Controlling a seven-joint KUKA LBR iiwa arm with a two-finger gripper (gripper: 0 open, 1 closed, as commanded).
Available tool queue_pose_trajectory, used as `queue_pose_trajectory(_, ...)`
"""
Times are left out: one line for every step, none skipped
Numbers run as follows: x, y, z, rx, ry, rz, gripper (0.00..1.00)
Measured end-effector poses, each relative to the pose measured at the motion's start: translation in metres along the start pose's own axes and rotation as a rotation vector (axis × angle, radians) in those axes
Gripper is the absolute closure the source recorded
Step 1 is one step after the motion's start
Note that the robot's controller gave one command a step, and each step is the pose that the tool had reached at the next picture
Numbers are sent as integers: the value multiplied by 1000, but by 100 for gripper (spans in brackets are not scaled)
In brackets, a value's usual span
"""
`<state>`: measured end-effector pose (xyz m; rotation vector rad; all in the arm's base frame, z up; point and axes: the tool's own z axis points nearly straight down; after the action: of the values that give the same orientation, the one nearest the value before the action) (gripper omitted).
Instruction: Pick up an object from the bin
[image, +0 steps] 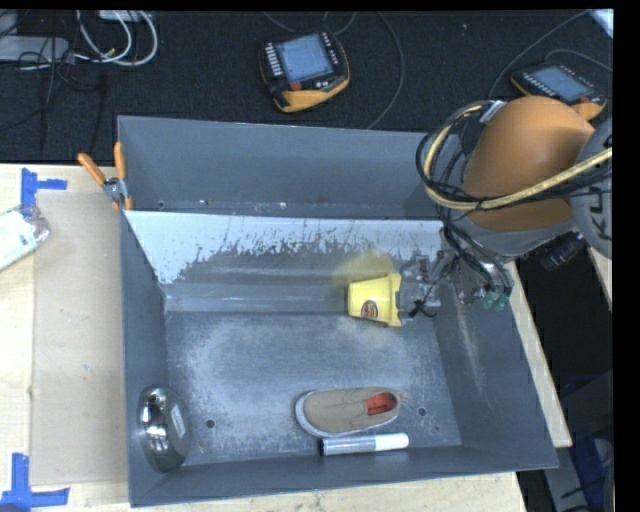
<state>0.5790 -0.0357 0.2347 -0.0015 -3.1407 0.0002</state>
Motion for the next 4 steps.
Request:
queue_pose_trajectory(-12, 25, 63, -1, 6, 253, 100)
queue_pose_trajectory(-13, 25, 62, 0, 2, 251, 0)
queue_pose_trajectory(26, -14, 133, -1, 9, -124, 0)
queue_pose_trajectory(102, 22, 121, -5, 14, -420, 0)
